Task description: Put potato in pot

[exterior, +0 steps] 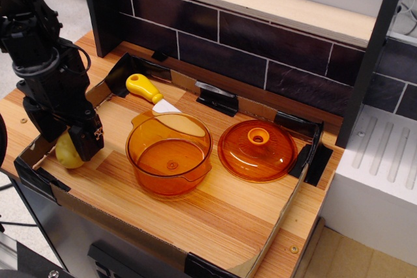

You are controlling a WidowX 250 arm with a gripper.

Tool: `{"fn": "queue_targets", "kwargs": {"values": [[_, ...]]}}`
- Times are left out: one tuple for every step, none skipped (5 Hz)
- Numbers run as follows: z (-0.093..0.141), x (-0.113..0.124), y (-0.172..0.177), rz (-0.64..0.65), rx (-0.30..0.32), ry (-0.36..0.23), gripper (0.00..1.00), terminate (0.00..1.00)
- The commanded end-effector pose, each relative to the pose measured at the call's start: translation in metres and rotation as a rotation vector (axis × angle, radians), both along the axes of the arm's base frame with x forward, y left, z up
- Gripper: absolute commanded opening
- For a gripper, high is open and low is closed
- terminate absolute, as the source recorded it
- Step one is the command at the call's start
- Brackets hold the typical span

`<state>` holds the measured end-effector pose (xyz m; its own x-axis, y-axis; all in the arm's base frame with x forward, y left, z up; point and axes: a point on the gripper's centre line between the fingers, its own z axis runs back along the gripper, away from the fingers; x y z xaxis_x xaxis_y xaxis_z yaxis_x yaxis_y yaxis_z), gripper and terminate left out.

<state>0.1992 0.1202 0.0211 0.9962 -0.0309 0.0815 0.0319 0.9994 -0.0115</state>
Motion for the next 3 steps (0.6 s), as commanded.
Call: {"fn": "queue_targets", "kwargs": {"values": [[-0.014,0.009,0.003,-0.003,0.051,-0.024,1.00,0.00],[-0.014,0.009,0.002,-0.016,0.071,-0.050,0.00,0.00],[0.001,0.013,0.002,0.003,0.061,-0.037,0.00,0.00]]}}
